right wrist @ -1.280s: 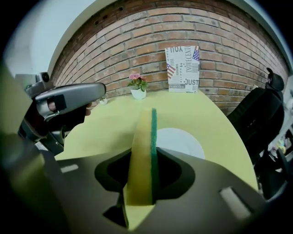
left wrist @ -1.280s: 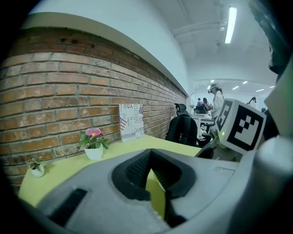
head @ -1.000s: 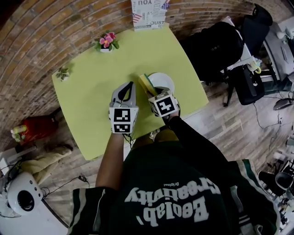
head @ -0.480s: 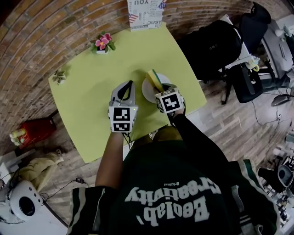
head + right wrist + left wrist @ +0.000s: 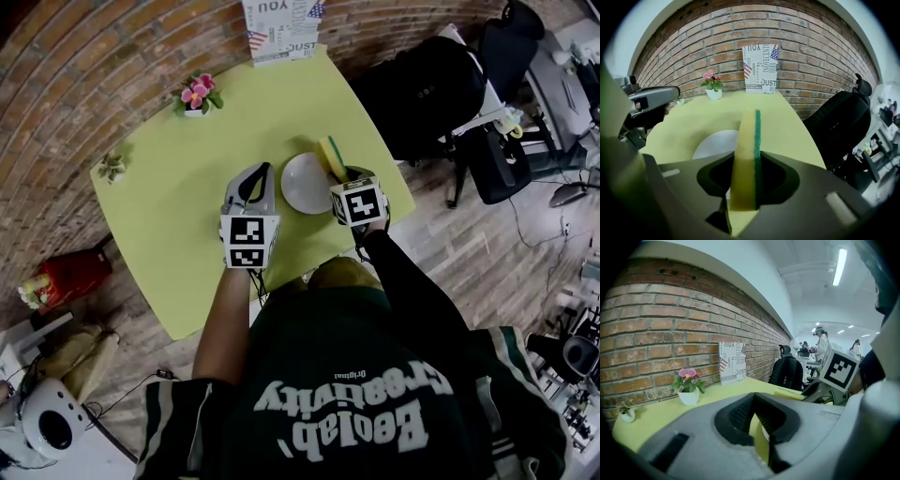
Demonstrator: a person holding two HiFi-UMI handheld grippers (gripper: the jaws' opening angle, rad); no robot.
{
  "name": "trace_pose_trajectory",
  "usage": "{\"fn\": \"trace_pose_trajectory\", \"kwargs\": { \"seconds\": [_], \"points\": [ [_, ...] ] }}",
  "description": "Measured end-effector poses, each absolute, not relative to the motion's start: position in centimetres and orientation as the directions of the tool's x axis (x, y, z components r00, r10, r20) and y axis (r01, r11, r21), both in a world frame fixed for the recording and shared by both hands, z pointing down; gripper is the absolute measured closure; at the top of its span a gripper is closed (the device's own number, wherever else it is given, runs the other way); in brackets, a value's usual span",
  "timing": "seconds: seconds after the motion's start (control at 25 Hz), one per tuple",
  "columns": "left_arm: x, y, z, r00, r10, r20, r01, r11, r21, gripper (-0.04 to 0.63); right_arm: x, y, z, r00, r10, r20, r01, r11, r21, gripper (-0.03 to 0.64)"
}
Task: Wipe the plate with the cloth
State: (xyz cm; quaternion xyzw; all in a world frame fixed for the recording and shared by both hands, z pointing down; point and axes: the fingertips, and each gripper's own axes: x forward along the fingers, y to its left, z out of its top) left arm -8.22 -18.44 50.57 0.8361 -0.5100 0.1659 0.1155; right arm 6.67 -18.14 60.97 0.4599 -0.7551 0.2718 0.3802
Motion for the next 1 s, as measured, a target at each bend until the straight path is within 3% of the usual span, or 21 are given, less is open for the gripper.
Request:
{"fn": "trace_pose_trajectory", "kwargs": {
  "seconds": [0.32,0.76,1.0],
  "points": [
    [-8.1,-18.3,50.7,0.431,-0.81,0.398,-0.888,-0.46,0.026,0.589,5.9,-17.8,60.1,-0.317,-0.501,0.805,-0.895,0.438,-0.08,0.476],
    [-9.4,-17.5,50.6,0.412,-0.821,0.394,-0.899,-0.438,0.028,0.589,-1.4,-14.2,60.0,-0.436,-0.4,0.806,-0.779,0.617,-0.115,0.476],
    [-10.3,-16.9,50.6,0.393,-0.83,0.396,-0.909,-0.416,0.031,0.589,-2.9,-13.0,61.0,-0.433,-0.367,0.823,-0.738,0.669,-0.09,0.476]
  ]
}}
